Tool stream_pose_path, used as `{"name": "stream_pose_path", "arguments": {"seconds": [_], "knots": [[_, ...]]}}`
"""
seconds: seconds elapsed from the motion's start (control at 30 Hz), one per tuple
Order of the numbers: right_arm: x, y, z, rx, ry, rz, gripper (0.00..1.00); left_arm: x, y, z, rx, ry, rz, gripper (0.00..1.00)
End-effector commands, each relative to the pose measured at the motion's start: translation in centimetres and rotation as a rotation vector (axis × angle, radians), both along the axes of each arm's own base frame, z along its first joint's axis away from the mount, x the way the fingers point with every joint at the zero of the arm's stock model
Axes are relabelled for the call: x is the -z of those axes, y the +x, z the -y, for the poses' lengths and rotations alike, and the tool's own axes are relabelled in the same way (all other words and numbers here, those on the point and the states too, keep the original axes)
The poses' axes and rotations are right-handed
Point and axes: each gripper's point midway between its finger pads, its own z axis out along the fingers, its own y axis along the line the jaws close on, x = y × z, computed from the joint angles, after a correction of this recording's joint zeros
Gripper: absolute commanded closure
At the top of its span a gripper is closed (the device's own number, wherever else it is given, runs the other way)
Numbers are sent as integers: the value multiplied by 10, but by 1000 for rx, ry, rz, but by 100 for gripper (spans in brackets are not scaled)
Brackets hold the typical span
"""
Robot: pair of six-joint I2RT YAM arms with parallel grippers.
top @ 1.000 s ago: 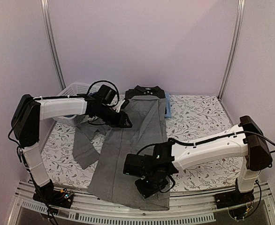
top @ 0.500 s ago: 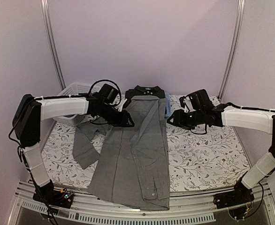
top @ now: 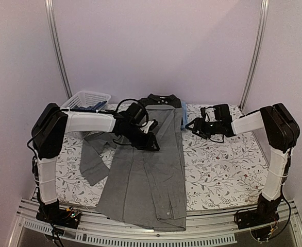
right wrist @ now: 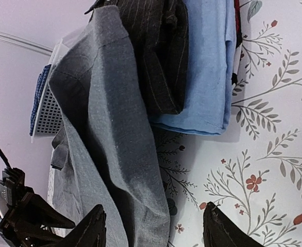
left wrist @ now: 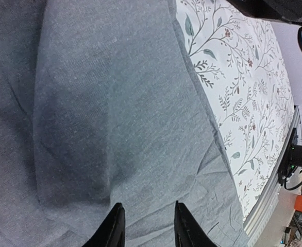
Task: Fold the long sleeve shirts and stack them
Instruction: Smooth out the 1/3-folded shirt at the center of the board.
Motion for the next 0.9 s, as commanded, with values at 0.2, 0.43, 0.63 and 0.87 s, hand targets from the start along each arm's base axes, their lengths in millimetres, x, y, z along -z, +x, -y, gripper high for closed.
{"name": "stream_pose_path", "arguments": {"seconds": [0.2,0.43,0.63,0.87], "knots": [[-9,9,-23,-93,107,73,37,23,19,8,-52,89,14,68],[5,-5,-21,-102,57,69,31,40,33,9,-77,128,-1,67],[-15,-16,-29,-111,-20,127,38,46,41,11,-84,148,-4,67],[-29,-31,-83,-258,-39,171,57,37,47,9,-102,154,18,67]]}}
